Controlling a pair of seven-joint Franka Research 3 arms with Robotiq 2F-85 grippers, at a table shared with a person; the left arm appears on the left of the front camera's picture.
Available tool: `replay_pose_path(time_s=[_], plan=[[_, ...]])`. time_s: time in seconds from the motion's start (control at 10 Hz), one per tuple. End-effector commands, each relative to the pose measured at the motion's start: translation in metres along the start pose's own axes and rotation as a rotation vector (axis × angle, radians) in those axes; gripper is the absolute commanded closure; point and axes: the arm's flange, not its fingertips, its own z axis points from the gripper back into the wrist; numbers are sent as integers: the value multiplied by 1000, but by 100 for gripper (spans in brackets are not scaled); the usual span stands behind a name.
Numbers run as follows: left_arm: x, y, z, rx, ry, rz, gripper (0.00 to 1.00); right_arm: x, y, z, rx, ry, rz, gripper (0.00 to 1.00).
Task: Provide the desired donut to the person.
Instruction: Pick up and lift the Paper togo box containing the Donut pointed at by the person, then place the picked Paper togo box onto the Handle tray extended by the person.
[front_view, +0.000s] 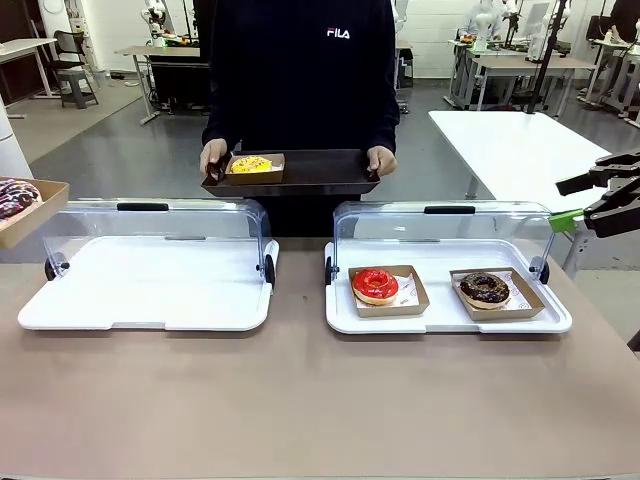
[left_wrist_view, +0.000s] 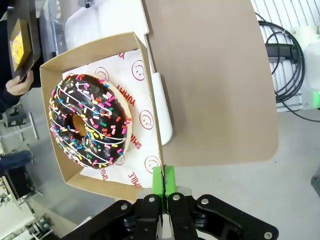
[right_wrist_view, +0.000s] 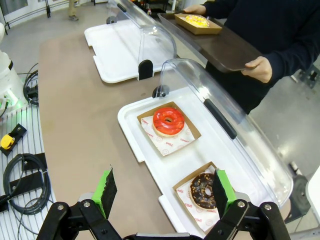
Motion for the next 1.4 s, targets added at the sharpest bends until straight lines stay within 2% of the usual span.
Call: replay_pose_path(time_s=[0.0,1.3], plan=[[-3,-4,5,1,12,11,100,1,-1,-2,10,-25,0,0],[-3,-4,5,1,12,11,100,1,-1,-2,10,-25,0,0]])
